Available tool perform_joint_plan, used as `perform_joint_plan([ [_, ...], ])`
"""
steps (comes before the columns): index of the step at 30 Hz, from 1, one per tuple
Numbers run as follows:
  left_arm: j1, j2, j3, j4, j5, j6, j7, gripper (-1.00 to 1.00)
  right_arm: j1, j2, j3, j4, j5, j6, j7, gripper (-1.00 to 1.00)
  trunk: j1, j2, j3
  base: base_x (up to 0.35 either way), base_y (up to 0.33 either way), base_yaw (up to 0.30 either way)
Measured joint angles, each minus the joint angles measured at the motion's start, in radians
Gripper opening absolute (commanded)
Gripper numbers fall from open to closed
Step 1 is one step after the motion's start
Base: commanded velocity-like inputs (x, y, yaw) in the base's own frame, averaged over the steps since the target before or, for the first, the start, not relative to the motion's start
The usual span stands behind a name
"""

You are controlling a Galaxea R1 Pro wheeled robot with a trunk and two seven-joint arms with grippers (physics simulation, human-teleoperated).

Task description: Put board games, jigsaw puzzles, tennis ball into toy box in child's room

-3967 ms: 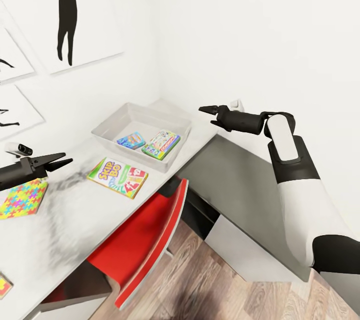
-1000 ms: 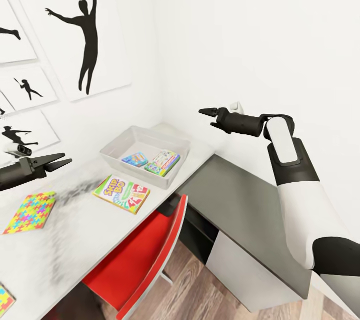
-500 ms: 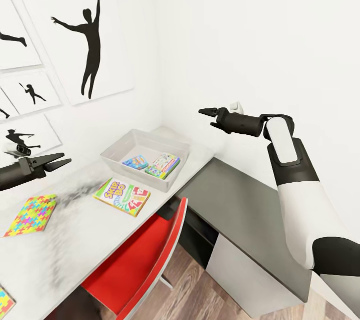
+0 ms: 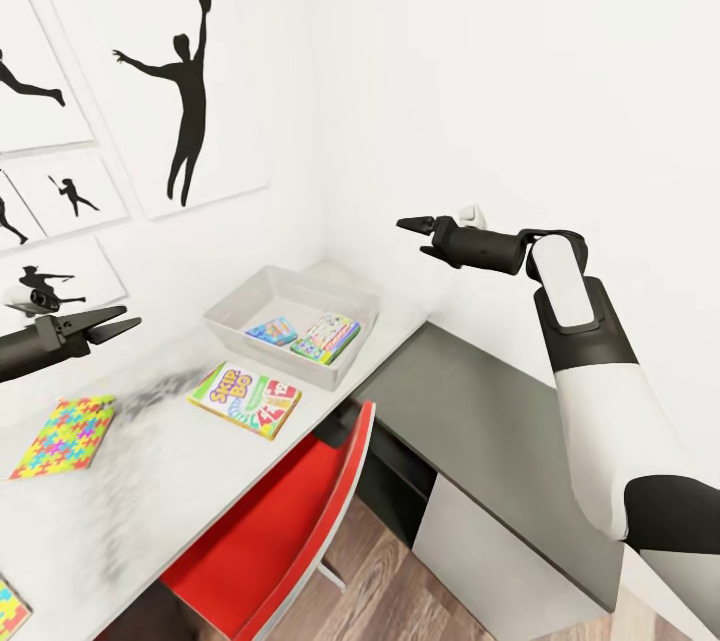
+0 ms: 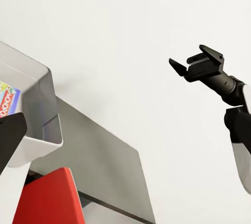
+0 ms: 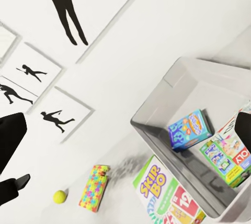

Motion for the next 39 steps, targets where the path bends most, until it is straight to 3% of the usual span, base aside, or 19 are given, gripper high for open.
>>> perform_joint_plan([
  [39,0.001,-0.001,0.007,0.000,0.000,0.000,0.000,1.00,0.024,0.002,-0.001,-0.006,0.001,-0.002,0.001,1.00,0.000,0.000,0.065,0.000,0.000,0.000],
])
